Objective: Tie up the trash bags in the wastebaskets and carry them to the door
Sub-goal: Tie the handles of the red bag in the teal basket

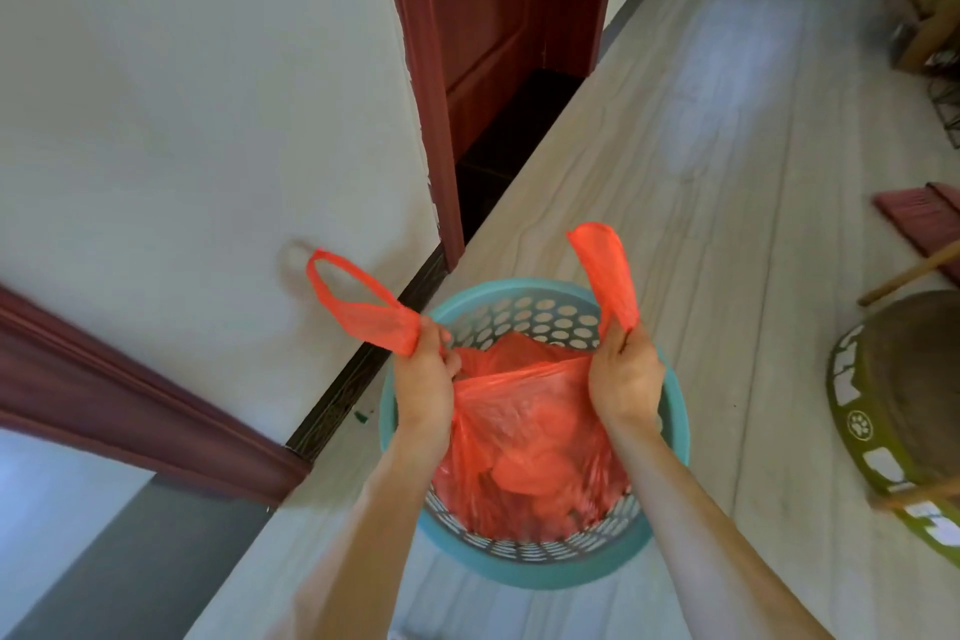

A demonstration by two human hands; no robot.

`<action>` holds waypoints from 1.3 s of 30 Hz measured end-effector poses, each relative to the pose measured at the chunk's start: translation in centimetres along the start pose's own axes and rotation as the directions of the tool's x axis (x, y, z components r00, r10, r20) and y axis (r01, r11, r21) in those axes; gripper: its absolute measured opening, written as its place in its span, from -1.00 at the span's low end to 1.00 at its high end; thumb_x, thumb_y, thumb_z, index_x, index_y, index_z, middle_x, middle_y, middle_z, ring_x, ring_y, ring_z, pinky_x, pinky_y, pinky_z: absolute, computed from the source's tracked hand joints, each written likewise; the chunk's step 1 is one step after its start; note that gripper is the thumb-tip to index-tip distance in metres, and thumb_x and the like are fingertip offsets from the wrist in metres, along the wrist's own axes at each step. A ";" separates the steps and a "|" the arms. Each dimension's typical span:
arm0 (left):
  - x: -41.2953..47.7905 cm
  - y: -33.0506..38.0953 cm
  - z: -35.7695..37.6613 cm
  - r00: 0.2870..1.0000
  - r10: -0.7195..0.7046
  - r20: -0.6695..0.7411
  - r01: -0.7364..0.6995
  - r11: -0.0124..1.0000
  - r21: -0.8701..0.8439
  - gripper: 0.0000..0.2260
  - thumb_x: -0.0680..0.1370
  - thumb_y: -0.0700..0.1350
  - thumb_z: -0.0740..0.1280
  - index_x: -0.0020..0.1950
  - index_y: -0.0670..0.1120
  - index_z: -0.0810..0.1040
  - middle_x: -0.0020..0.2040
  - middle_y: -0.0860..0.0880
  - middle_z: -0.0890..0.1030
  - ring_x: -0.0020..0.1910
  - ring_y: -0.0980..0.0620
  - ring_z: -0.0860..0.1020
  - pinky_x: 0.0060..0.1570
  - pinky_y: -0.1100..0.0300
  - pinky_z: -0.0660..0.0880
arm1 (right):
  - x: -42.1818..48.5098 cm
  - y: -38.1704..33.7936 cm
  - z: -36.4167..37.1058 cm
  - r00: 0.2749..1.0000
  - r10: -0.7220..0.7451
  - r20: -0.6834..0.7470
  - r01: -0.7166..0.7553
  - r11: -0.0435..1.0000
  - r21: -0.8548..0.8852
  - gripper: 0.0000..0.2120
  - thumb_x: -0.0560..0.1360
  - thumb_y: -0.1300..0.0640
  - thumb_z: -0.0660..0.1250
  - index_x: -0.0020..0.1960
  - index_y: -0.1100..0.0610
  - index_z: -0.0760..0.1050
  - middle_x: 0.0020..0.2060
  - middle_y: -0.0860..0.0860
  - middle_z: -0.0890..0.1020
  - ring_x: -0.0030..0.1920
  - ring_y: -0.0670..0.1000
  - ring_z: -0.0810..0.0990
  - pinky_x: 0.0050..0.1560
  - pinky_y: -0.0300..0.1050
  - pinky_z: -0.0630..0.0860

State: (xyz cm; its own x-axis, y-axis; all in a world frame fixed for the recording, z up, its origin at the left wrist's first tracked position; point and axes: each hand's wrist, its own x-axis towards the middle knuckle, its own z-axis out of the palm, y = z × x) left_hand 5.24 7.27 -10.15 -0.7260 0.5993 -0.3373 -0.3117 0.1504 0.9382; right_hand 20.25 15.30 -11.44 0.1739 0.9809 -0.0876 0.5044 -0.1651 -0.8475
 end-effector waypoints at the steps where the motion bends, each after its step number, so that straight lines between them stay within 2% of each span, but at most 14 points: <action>1: -0.1 0.1 0.1 0.999 0.019 0.033 -0.020 0.999 0.031 -0.71 0.66 -0.03 0.15 -0.25 -0.05 0.40 -0.44 0.06 0.25 -0.50 0.11 0.17 -0.40 0.13 0.11 | 0.0 -0.2 -0.1 1.000 0.006 0.009 -0.006 1.000 0.010 -0.60 0.67 0.00 0.03 0.10 0.27 0.51 0.05 0.35 0.62 0.09 0.38 0.56 -0.01 0.08 0.43; 4: -0.2 0.2 -0.1 0.990 0.022 0.140 -0.046 0.984 0.170 -0.66 0.61 0.12 0.17 -0.28 -0.01 0.45 -0.50 0.09 0.27 -0.50 0.09 0.25 -0.32 0.06 0.33 | -0.5 -0.7 0.0 0.998 -0.059 -0.003 0.059 0.988 0.141 -0.52 0.65 -0.06 0.02 -0.05 0.22 0.61 -0.14 0.17 0.70 -0.02 0.23 0.65 0.00 0.00 0.46; 6: -0.3 0.3 -0.2 0.973 -0.039 0.227 -0.041 0.940 0.337 -0.55 0.54 0.33 0.12 -0.13 0.00 0.57 -0.43 -0.03 0.47 -0.38 -0.05 0.48 -0.07 -0.06 0.47 | -0.7 -0.8 0.2 0.997 -0.078 0.017 0.071 0.962 0.262 -0.53 0.64 -0.03 0.05 -0.15 0.17 0.63 -0.26 0.03 0.72 -0.14 0.08 0.69 0.02 -0.07 0.54; 9: 0.1 0.1 0.0 0.956 -0.114 0.269 -0.040 0.861 0.508 -0.42 0.52 0.38 0.08 0.26 0.00 0.53 0.15 -0.06 0.63 0.13 -0.06 0.59 0.20 -0.03 0.41 | -0.9 -1.1 0.4 1.000 -0.022 0.018 0.015 0.954 0.298 -0.56 0.62 -0.04 0.08 -0.24 0.20 0.53 -0.33 0.14 0.67 -0.20 0.19 0.65 -0.06 0.04 0.56; 12: 0.5 0.1 0.5 0.969 -0.086 0.232 0.004 0.943 0.333 -0.55 0.53 0.31 0.09 -0.06 -0.01 0.58 -0.14 0.00 0.59 -0.20 0.05 0.52 -0.11 0.09 0.36 | -0.5 -0.3 0.4 0.998 0.038 -0.051 -0.030 0.987 0.158 -0.57 0.66 0.02 0.08 -0.06 0.33 0.55 -0.08 0.35 0.64 -0.03 0.34 0.59 -0.11 0.00 0.37; 15: 0.7 0.4 0.2 0.991 -0.116 0.066 0.121 0.989 -0.083 -0.62 0.65 0.08 0.12 -0.33 -0.03 0.38 -0.50 0.05 0.30 -0.51 0.03 0.29 -0.34 0.11 0.27 | 0.1 0.1 0.1 0.993 0.112 -0.035 -0.111 0.993 0.028 -0.56 0.67 0.03 0.06 0.11 0.37 0.53 0.11 0.40 0.59 0.14 0.42 0.53 0.11 0.12 0.42; 19: 1.2 0.9 -0.9 0.978 -0.156 0.136 0.192 0.930 -0.315 -0.64 0.66 0.08 0.14 -0.26 -0.08 0.42 -0.60 0.04 0.27 -0.48 -0.02 0.52 -0.08 -0.01 0.55 | 0.3 0.3 0.1 0.996 0.088 0.021 -0.086 0.993 -0.080 -0.56 0.67 0.02 0.04 0.13 0.34 0.54 0.11 0.39 0.60 0.15 0.40 0.54 0.14 0.12 0.43; 21: 1.1 1.2 -1.1 0.972 -0.146 0.186 0.201 0.924 -0.326 -0.65 0.67 0.09 0.13 -0.23 -0.08 0.41 -0.60 0.05 0.31 -0.42 -0.04 0.55 -0.01 -0.04 0.57 | 0.4 0.7 0.1 0.994 0.106 0.032 -0.102 0.990 -0.103 -0.55 0.67 0.01 0.04 0.12 0.34 0.54 0.11 0.38 0.60 0.15 0.39 0.54 0.16 0.12 0.44; 25: 0.3 1.5 -0.1 0.965 -0.033 0.259 0.052 0.996 -0.067 -0.67 0.66 0.09 0.12 -0.24 -0.03 0.32 -0.46 0.07 0.17 -0.54 0.11 0.16 -0.39 0.21 0.29 | 0.3 0.9 -0.2 0.987 0.145 0.076 -0.135 0.982 -0.129 -0.53 0.66 0.00 0.03 0.13 0.36 0.53 0.13 0.39 0.59 0.17 0.39 0.53 0.20 0.14 0.43; 28: -1.0 1.4 0.8 0.932 -0.024 0.363 -0.040 0.985 0.168 -0.67 0.57 0.20 0.19 0.12 -0.03 0.42 -0.30 0.15 0.40 -0.34 0.17 0.37 -0.24 0.26 0.41 | 0.1 0.5 -0.5 0.978 0.164 0.131 -0.146 0.979 -0.142 -0.53 0.67 0.01 0.02 0.21 0.37 0.47 0.19 0.39 0.53 0.22 0.38 0.49 0.24 0.14 0.40; 30: -2.0 1.0 1.0 0.903 -0.013 0.430 -0.172 0.906 0.388 -0.72 0.55 0.28 0.12 0.19 0.22 0.37 -0.11 0.25 0.49 -0.08 0.22 0.48 0.07 0.11 0.39 | -0.2 0.3 -0.8 0.968 0.153 0.198 -0.126 0.982 -0.140 -0.50 0.66 -0.06 0.02 0.27 0.33 0.43 0.23 0.35 0.51 0.24 0.34 0.47 0.25 0.14 0.38; 33: -3.2 0.7 1.7 0.860 0.113 0.497 -0.417 0.717 0.559 -0.65 0.66 0.19 0.00 0.34 0.11 0.37 0.03 0.18 0.56 0.10 0.09 0.54 0.03 0.21 0.28 | -1.0 -0.3 -1.3 0.936 0.082 0.343 -0.041 0.991 -0.126 -0.43 0.63 -0.20 -0.07 0.40 0.17 0.34 0.30 0.21 0.47 0.29 0.25 0.45 0.25 0.10 0.36; 36: -3.1 -0.3 2.4 0.734 0.299 0.610 -0.677 0.393 0.622 -0.66 0.68 0.11 -0.01 0.27 0.00 0.44 -0.03 -0.02 0.64 -0.03 -0.04 0.61 -0.14 0.18 0.37 | -1.3 -0.9 -1.7 0.902 0.052 0.429 -0.013 0.995 -0.095 -0.49 0.65 -0.14 -0.15 0.47 0.04 0.29 0.40 0.13 0.40 0.41 0.22 0.37 0.33 0.11 0.25; 39: -3.0 -1.1 2.4 0.669 0.299 0.680 -0.743 0.286 0.605 -0.67 0.67 0.13 -0.03 0.18 0.03 0.45 -0.12 -0.01 0.65 -0.11 -0.04 0.63 -0.16 0.05 0.51 | -1.3 -0.7 -2.0 0.871 -0.023 0.491 0.066 0.995 -0.070 -0.60 0.66 -0.01 -0.07 0.37 0.04 0.38 0.33 0.14 0.46 0.38 0.23 0.40 0.28 0.07 0.27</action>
State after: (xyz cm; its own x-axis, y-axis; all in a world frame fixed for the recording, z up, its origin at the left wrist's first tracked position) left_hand 9.22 7.16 -9.97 -0.1621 0.9808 0.1080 0.8209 0.0733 0.5663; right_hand 21.35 13.92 -9.65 -0.2758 0.9084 -0.3142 0.5729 -0.1071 -0.8126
